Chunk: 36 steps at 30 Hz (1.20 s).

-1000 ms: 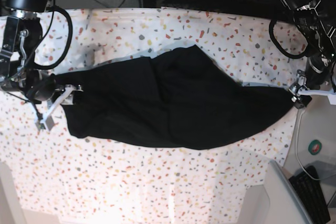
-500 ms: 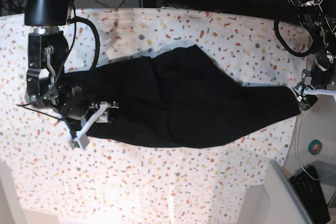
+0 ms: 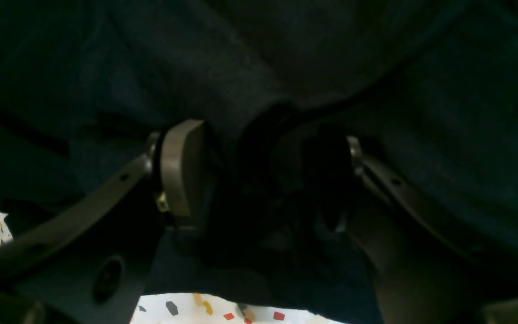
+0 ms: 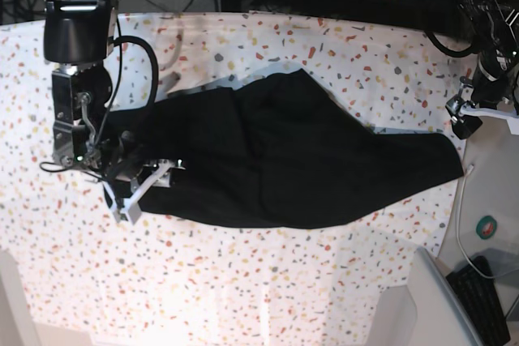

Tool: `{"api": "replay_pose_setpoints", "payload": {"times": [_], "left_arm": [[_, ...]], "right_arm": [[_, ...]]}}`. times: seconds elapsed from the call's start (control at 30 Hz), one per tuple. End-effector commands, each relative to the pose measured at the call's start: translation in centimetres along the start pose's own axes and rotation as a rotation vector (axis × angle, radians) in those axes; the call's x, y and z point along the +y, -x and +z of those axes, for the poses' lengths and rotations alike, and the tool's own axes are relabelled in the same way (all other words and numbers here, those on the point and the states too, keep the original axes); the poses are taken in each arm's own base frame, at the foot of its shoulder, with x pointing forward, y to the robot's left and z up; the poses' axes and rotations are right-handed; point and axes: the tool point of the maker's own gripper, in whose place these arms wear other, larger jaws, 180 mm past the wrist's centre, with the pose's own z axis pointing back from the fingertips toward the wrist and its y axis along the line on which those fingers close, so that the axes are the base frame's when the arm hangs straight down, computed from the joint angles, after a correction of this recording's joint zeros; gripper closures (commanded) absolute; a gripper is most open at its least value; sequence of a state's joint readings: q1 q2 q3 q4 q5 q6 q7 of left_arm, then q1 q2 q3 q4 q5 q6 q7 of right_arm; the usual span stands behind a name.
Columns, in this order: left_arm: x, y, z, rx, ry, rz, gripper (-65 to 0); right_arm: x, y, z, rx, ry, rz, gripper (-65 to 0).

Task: Layout the t-shirt on the table in an organized manner, then fold the t-shirt properly
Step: 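Release the left gripper and regrasp the shirt edge with the right gripper, then drag the shirt edge with the right gripper to spread the body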

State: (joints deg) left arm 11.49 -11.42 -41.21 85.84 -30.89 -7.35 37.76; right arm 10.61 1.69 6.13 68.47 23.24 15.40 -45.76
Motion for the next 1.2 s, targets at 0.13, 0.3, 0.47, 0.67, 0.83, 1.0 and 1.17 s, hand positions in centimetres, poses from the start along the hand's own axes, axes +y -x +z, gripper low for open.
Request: {"api": "replay_pose_setpoints", "payload": {"times": [0.13,0.3,0.47,0.67,0.83,1.0,1.17], "left_arm": [[0.0,-1.6,0.2,-0.047,0.004,-0.009,-46.6],[0.1,-1.5,0.3,-0.045,0.001,-0.009,-46.4],[0.4,-1.3,0.9,-0.043,-0.004,-0.027,-46.4],[1.1,-0.3,2.1,-0.023,-0.016,-0.064,-46.4],[1.7,0.4,2.4,-0.006,-0.027,-0.071,-46.4],[1.6,0.5,2.4,-0.004,-0.024,-0.073,-46.2],[1.8,0.5,2.3,-0.002,-0.028,-0.072,-46.2]], "right_arm": [[1.9,-2.4,0.2,-0.065,-0.047,0.004,-6.0],[3.0,-6.1,1.8,-0.134,-0.051,0.056,0.0],[2.3,-13.4,3.8,-0.23,-0.019,0.108,0.0],[-1.2,-20.6,3.9,-0.299,0.026,0.051,0.0],[-3.4,-25.9,4.3,-0.409,0.046,-0.033,-4.8],[-4.9,-25.8,6.0,-0.342,0.078,-0.011,-45.2],[-2.7,-18.8,8.3,-0.33,0.106,0.178,-36.0]]}}
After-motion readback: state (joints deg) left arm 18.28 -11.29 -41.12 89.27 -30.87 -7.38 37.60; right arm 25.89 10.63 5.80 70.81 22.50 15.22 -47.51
